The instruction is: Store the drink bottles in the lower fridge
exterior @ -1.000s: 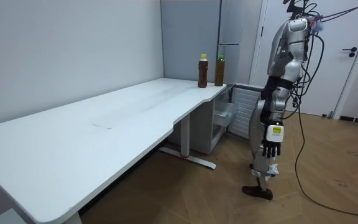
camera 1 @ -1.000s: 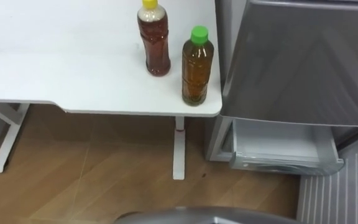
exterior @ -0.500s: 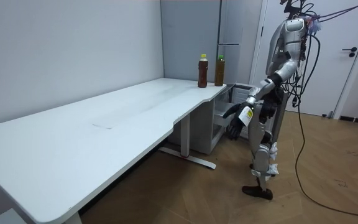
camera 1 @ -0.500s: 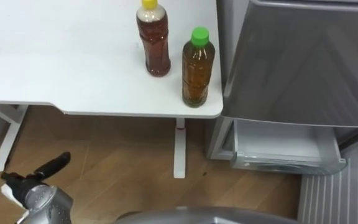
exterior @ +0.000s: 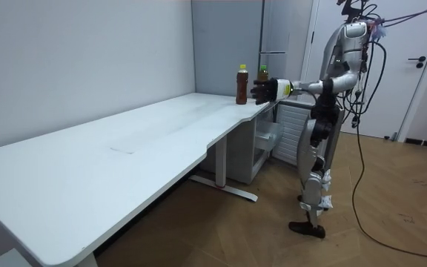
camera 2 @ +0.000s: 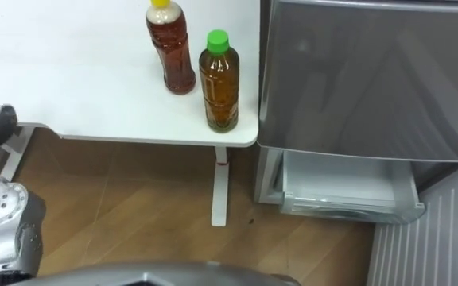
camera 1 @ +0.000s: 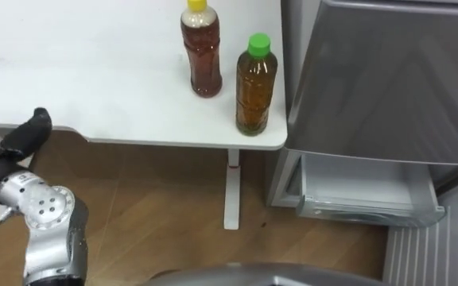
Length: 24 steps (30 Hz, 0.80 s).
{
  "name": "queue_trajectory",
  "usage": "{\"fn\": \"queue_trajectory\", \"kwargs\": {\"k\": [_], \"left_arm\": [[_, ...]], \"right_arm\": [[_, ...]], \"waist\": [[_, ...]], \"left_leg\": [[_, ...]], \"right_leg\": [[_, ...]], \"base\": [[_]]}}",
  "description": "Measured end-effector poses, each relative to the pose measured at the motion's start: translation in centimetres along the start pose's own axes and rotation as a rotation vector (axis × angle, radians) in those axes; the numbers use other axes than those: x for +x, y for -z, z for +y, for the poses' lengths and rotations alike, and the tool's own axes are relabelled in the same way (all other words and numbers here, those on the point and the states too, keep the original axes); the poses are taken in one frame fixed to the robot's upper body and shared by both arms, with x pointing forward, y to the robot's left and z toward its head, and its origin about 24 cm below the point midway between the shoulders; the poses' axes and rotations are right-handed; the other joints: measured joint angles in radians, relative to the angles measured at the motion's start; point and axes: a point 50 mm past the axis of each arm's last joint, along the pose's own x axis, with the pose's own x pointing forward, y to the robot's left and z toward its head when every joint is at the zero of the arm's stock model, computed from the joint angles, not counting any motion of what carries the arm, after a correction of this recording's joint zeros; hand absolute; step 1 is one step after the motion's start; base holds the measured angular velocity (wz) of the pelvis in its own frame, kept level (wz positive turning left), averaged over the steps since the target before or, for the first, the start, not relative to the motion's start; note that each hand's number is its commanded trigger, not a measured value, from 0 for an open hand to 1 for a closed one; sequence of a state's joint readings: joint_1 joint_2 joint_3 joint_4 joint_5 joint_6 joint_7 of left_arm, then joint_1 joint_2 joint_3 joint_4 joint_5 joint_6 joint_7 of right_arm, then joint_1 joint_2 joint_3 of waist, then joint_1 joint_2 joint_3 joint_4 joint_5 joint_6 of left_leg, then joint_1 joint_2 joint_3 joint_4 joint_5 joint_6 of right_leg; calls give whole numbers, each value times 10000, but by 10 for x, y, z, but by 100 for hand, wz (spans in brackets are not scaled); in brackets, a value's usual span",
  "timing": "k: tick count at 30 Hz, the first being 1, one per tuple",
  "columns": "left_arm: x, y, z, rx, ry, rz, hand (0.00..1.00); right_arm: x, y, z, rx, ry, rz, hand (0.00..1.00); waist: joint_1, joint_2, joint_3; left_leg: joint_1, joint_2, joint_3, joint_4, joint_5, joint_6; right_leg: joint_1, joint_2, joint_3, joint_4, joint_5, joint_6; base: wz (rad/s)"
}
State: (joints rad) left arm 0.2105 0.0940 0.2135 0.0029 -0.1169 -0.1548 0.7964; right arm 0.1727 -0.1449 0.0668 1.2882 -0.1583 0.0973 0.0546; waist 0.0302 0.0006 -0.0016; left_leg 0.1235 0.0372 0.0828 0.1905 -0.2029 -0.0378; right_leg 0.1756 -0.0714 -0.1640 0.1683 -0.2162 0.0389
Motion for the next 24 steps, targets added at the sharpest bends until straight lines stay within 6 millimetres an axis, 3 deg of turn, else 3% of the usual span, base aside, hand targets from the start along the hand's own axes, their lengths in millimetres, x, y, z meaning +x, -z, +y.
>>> {"fn": "queue_trajectory", "kwargs": {"k": [2, 7, 9, 13, 24], "left_arm": [[-1, -11, -4, -386, 263, -358, 0], [-6, -56, -18, -1573, 1092, -2032, 0], [-6, -68, -23, -1870, 1357, -2565, 0], [-15, -89, -35, -2364, 2508, -3422, 0], [-39, -114, -62, -3665, 5983, -3803, 0]], "right_arm": [[0, -1, 0, -1, -41, -13, 0], [0, -3, -2, -36, -122, -91, 0], [0, -6, -3, -172, -149, -121, 0], [0, -8, -3, -426, -302, -215, 0], [0, -13, -5, -544, -389, -310, 0]], "waist": [[22, 7, -7], [-39, -59, 69], [-37, -40, 108], [-70, -44, 111], [-320, -41, 83]], "left_leg": [[-19, 0, -19, 8, 0, 0], [-66, -5, -46, 74, -1, -1], [-70, -6, -52, 73, -1, -1], [-144, -19, -96, 87, -1, -1], [-262, -28, -184, 116, -1, -1]], "right_leg": [[-3, 4, 3, -14, -1, 0], [-8, 5, -7, -20, -2, -1], [-12, 5, -8, -24, -2, -1], [-28, 2, -47, -173, -4, 0], [-69, 5, -117, -133, 4, -7]], "base": [[0], [0], [0], [1], [2]]}}
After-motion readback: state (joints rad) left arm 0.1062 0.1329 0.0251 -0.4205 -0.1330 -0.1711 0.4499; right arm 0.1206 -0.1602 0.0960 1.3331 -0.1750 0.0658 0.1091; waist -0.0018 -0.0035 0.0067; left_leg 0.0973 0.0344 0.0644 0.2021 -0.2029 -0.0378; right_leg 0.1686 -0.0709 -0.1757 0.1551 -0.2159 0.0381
